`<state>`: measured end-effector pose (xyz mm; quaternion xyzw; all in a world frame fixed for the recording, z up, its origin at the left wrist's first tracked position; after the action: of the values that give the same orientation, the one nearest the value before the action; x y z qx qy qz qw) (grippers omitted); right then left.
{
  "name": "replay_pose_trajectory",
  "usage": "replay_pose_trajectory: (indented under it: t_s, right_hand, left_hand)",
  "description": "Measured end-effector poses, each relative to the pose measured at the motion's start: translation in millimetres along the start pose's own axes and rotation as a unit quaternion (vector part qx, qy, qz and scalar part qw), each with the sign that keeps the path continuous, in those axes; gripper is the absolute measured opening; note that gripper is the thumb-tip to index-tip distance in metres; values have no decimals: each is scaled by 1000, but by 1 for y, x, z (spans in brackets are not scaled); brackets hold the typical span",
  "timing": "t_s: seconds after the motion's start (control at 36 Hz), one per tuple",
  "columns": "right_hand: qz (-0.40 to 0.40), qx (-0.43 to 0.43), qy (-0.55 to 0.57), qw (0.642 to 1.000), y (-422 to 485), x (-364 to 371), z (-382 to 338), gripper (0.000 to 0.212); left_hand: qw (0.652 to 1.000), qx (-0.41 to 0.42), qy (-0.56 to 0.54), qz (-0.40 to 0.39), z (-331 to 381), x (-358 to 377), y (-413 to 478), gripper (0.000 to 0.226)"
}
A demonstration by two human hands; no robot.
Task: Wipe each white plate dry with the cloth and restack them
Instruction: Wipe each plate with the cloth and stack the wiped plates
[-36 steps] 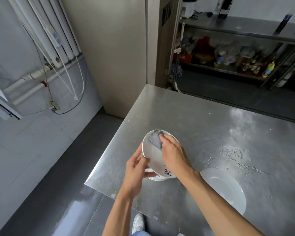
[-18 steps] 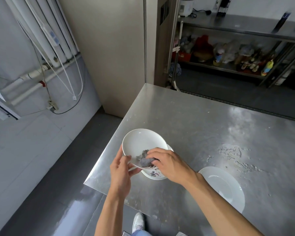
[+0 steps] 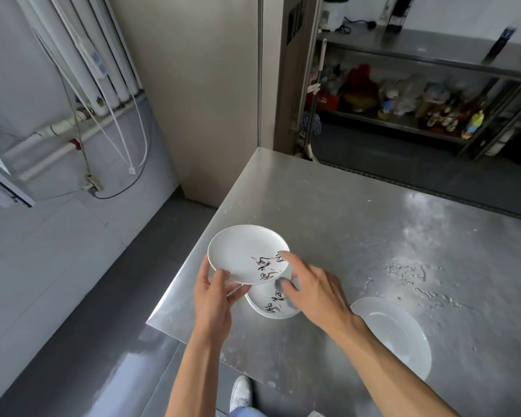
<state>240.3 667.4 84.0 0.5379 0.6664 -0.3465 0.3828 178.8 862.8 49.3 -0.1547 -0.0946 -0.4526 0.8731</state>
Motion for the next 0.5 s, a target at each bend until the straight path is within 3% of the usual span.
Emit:
replay_pose_trajectory:
  t_s: [0.11,0.22,0.31,0.42,0.5]
  right_hand:
    - [35,-17,55,998,-3,4,-6,29]
    - [119,-53,67,989,-3,-7,-9,12]
    - [151,-84,50,984,-1,-16,-14,27]
    - [156,-106,16,982,3,-20,-15,30]
    - [159,-102,1,982,6,-20,-14,33]
  left_hand:
    - [999,-25,-21,0,-7,7,-2,54]
    - [999,-44,-28,-16,-11,7,1,47]
    - [997,-69,0,-42,-14,5,5,40]
    - [990,-55,127,-36,-15,2,7,47]
    - [939,93,326,-58,2,1,7,48]
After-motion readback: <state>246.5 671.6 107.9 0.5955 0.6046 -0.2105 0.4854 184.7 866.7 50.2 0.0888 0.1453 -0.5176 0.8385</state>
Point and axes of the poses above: each hand's wrist, its own y-axis towards the middle knuckle, its own x-axis out of the palm, z = x × y, the point moved 5 cm from there along y, towards the middle knuckle, and after that the axes turned 14 degrees about x, right-handed, at the moved point
